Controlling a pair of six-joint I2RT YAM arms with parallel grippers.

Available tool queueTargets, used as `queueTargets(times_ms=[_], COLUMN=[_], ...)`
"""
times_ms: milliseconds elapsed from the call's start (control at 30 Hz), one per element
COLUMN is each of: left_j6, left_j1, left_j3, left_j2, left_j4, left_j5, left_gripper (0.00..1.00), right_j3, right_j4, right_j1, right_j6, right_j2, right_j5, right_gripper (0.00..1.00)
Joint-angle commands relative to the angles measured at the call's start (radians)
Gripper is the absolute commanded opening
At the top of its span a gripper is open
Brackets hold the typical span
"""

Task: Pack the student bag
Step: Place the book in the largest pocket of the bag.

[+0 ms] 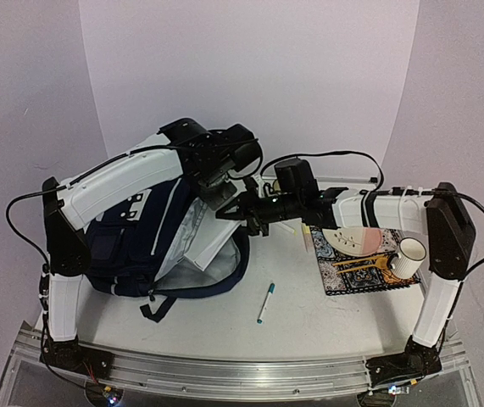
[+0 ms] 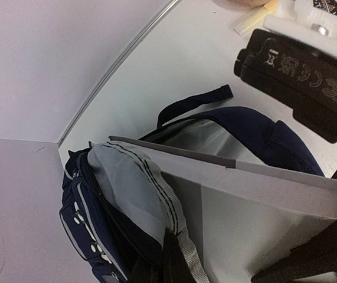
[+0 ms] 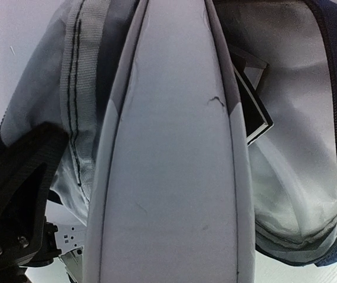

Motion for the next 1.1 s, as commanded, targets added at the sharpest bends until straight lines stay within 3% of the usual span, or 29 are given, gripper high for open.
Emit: queueTargets(times_ms=[0,233,533,733,900,1067], left_j6=[-0.028,-0.077,-0.114,-0.152,-0.109,-0.049], left_j1=[-0.045,-0.049,-0.005,0.117,0.126,0.128], left_j3=[0.005,-0.079,-0.297,-0.426,-0.454,-0.445], left_j2=[-0.119,-0.205,-0.322,-0.387,-0.44,-0.514], left_j4=[0.26,0.348,0.357,0.372,0.391,0.429], left_j5=[0.089,0.296,-0.013,0.005,0.017,0.114], left_gripper=[0.0,0.0,0.0,0.0,0.0,0.0], right_j3=[0.069,0.167,0.129,-0.006,-0.12,-0.107], right_j4=[0.149,0.155,0.154,0.133,0.117,0.028], right_j1=[0.055,0.075,0.079,0.054,0.007,-0.004], right_j6=[0.027,0.051,0.037,-0.006,-0.033,-0.086], right_j2=[0.059,0.183,0.177,0.056,-0.081,-0.133], right_j5=[-0.021,-0.048,-0.126,-0.136,-0.109,-0.11], right_gripper=[0.24,0.24,0.24,0.25,0.25,0.26])
